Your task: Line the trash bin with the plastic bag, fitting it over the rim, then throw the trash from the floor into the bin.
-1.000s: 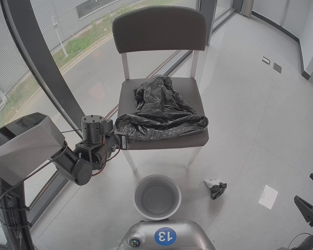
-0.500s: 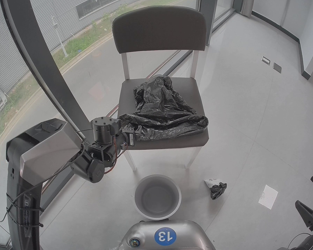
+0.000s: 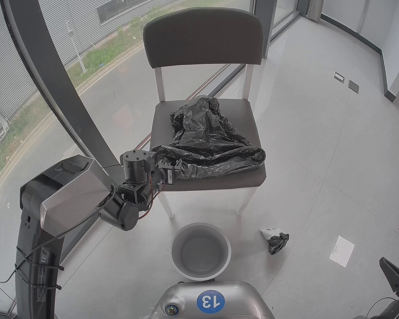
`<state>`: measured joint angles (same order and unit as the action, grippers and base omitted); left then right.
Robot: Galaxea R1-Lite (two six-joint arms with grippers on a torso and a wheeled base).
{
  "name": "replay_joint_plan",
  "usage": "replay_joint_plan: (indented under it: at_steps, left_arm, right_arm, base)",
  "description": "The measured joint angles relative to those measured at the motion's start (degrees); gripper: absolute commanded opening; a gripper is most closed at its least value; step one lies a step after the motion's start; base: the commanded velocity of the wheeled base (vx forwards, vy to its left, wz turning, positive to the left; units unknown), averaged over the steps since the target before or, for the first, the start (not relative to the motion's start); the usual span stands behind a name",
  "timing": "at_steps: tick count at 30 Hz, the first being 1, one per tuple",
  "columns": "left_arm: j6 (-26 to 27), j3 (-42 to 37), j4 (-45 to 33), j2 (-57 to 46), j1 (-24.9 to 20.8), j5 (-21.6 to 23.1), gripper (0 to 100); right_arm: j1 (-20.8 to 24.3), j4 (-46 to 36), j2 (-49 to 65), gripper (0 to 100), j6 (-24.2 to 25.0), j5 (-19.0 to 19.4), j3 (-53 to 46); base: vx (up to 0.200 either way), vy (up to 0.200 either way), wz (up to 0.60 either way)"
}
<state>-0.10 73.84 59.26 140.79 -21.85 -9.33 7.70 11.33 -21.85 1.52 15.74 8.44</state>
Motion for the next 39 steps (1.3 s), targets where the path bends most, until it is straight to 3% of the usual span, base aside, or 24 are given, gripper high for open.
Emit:
replay_joint_plan:
  at_steps: [5,13,14,32,39]
  left_arm:
    - [3.4,3.4,0.2,2.3,1.3,-0.1,100]
    - [3.7,6.1,0.1,5.0,2.4,0.0,100]
    - [3.7,6.4,0.1,5.2,2.4,0.0,0]
    - [3.4,6.5,1.4,5.9,2.1,0.5,0]
    - [3.2,5.6,1.6,5.1,2.1,0.5,0]
  right_arm:
    - [-0.1,-1.1,0.9,100,0.0,0.1,0.1]
    - [-0.2,-1.4,1.5,100,0.0,0.1,0.4]
    - [-0.2,-1.4,1.5,100,0.0,0.1,0.4]
    - [-0.4,-1.5,0.7,100,0.3,-0.2,0.5]
    - [-1.8,-1.0,-5.6,100,0.1,-0.9,2.8]
  base:
    - [0.000,0.000,0.00]
    - [0.000,0.000,0.00]
    - [0.000,0.000,0.00]
    - [0.000,0.000,0.00]
    - [0.000,0.000,0.00]
